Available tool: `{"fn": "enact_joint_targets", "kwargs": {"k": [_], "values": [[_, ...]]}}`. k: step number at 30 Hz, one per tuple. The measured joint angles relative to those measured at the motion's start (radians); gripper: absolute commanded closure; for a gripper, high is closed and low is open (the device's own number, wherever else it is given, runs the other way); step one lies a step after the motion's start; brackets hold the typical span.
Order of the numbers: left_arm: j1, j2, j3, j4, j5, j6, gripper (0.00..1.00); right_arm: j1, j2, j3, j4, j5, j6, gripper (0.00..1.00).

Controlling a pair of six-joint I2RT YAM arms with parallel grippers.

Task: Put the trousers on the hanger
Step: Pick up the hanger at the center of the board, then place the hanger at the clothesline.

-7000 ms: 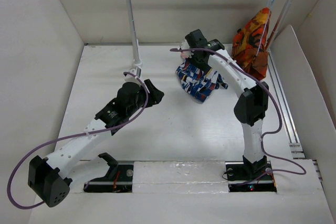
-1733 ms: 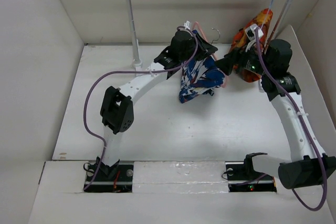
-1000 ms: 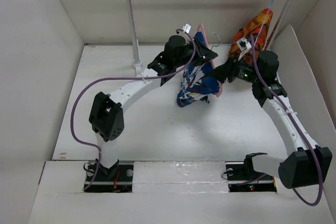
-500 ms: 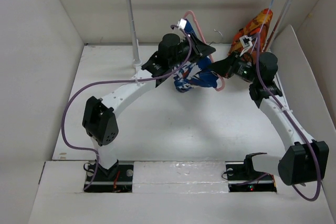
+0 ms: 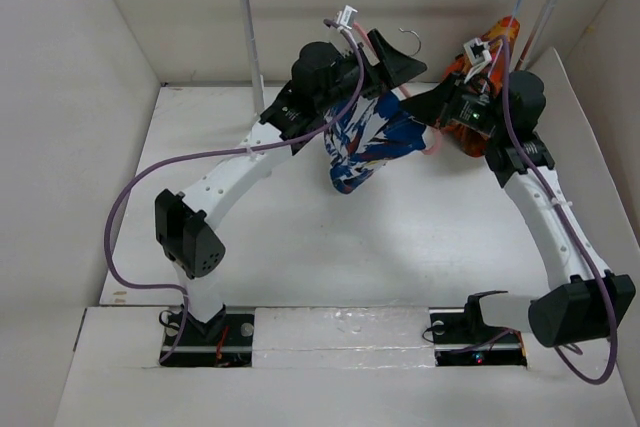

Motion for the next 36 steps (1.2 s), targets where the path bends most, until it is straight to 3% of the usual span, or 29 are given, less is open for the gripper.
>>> {"fn": "enact_joint_targets", "kwargs": {"k": [4,13,22,30,36], "values": [[0.0,-0.018,0.013,-0.042,-0.002,0.077,0.13,-0.023,0.049,0.067,-0.019,0.02,-0.025,1.0],[0.011,-0.109,-0.005,-0.156,-0.023,0.222,0.07,-0.085,0.174,0.188,-0.091,0.096,-0.047,1.0],[0.014,-0.327,-0.192,-0.217,-0.096,0.308,0.02,-0.217,0.287,0.435,-0.168,0.217,-0.06,1.0],[0.015,-0.457,-0.414,-0.246,-0.154,0.333,0.01,-0.249,0.459,0.637,-0.214,0.296,-0.055,1.0],[0.015,-0.542,-0.558,-0.262,-0.18,0.332,0.01,-0.258,0.553,0.7,-0.224,0.338,-0.035,1.0]]}}
